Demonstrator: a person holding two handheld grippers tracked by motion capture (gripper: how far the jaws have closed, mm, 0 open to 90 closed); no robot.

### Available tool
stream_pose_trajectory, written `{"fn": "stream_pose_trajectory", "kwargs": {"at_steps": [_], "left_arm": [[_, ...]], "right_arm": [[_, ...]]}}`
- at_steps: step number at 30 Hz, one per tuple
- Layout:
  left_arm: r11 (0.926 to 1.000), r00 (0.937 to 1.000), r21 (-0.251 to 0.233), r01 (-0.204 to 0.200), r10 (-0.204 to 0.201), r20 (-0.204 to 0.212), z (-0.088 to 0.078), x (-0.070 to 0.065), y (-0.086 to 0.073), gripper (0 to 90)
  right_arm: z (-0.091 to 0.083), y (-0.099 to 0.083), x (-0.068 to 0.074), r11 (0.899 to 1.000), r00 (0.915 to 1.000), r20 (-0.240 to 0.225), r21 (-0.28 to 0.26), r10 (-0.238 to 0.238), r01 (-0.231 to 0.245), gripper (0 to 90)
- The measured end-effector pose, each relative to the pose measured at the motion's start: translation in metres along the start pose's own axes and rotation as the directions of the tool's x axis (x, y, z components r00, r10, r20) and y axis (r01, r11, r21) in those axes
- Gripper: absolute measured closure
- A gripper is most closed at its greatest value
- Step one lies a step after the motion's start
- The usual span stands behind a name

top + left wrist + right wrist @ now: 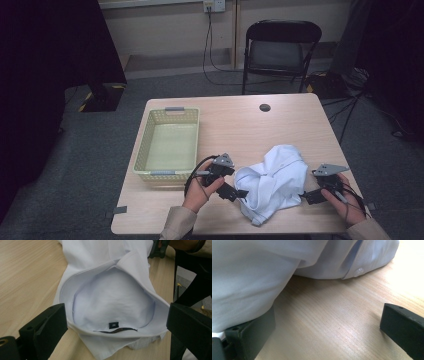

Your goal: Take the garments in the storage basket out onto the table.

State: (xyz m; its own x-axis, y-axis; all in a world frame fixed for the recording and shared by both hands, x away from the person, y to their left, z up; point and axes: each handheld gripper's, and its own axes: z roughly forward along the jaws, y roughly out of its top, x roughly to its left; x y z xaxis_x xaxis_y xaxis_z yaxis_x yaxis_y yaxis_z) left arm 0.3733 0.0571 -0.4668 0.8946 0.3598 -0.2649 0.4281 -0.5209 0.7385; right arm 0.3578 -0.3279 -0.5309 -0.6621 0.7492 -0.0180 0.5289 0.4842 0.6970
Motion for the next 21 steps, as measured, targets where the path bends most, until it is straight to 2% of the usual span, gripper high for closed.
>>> {"fn": "stream_pose_trajectory", "kwargs": {"at_steps": [5,8,21], "left_arm": [[1.0000,1.0000,-0.001,0.004,-0.004,-0.001,-0.004,0.001,-0.004,2.7],[0.9999,0.9999,0.009,-0.006,0.006,-0.010,-0.006,0.001,-0.007,2.7],[0.9998,0.9992,0.017,-0.007,0.008,-0.040,-0.016,0.003,-0.016,2.8]], "right_arm": [[0.000,0.000,0.000,1.000,1.0000,0.000,0.000,0.000,0.000,0.0],[0.000,0.000,0.000,1.000,1.0000,0.000,0.000,0.000,0.000,0.0],[0.000,0.000,0.000,1.000,1.0000,0.000,0.000,0.000,0.000,0.0]]}}
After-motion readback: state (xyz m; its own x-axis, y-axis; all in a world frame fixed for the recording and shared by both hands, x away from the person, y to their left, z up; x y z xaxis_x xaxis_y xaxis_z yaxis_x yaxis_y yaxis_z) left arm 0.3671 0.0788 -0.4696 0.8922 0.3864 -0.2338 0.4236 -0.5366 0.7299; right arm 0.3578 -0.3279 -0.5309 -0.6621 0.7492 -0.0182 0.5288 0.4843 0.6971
